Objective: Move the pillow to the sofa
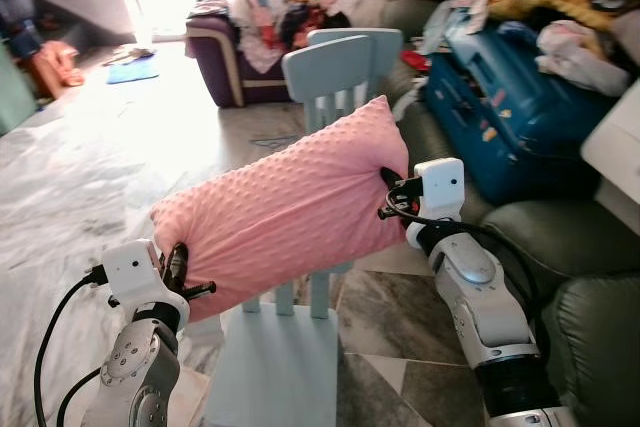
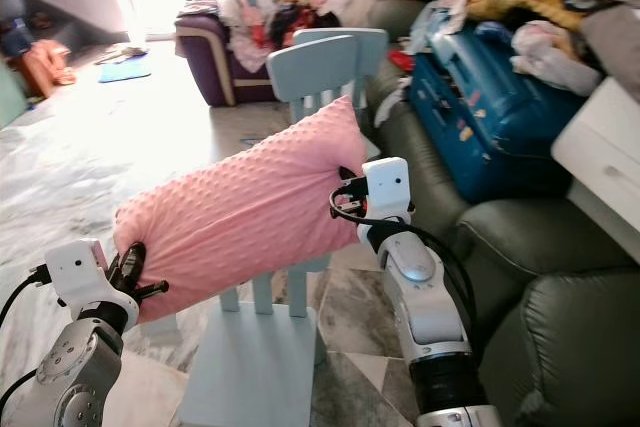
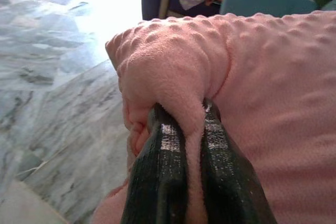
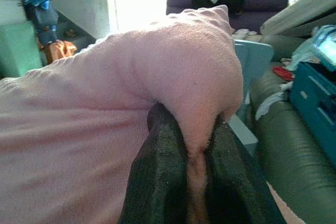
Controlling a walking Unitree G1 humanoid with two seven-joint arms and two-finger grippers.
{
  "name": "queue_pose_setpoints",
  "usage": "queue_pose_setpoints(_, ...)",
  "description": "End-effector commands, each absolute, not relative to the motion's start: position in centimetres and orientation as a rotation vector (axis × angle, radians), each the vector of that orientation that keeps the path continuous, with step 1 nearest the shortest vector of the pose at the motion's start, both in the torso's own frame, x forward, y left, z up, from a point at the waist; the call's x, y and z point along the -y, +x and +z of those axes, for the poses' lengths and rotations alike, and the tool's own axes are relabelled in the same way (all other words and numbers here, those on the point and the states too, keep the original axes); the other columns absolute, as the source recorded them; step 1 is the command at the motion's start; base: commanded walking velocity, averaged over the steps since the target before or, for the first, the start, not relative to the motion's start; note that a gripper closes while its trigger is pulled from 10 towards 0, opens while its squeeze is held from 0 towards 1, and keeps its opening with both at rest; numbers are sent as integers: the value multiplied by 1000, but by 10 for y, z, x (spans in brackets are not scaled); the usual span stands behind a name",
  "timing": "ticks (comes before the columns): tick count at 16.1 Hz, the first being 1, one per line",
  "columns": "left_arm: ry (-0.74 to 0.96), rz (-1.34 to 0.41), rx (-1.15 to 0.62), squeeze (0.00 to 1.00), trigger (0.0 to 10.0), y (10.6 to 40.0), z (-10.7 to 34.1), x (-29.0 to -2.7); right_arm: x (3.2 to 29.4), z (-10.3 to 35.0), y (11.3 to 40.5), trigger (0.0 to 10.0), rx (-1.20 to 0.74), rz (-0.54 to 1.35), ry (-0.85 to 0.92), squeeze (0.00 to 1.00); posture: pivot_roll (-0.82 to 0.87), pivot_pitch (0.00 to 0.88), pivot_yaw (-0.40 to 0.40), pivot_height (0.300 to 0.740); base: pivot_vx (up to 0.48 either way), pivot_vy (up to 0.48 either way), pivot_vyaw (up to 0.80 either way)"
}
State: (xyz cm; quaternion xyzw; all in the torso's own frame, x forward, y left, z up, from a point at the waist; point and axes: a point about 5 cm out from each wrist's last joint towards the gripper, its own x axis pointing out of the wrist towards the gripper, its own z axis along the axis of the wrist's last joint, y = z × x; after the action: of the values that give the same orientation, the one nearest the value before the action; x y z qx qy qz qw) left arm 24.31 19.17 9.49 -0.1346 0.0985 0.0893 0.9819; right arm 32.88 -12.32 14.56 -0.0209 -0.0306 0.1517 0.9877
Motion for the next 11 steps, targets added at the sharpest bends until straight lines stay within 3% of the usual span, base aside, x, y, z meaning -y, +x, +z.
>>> queue_pose_setpoints(1, -274, 195, -182, 0, 10000, 243, 98, -197, 126, 160, 332, 10000, 113, 286, -48, 0, -197, 0, 62, 740, 0, 0, -775)
queue_pose_setpoints(10, -309, 138, -175, 0, 10000, 245, 101, -190, 126, 160, 332, 10000, 108, 279, -52, 0, -203, 0, 66, 740, 0, 0, -775)
queue_pose_setpoints(11, -310, 134, -176, 0, 10000, 245, 101, -189, 126, 161, 331, 10000, 118, 287, -58, 0, -203, 0, 66, 740, 0, 0, 0)
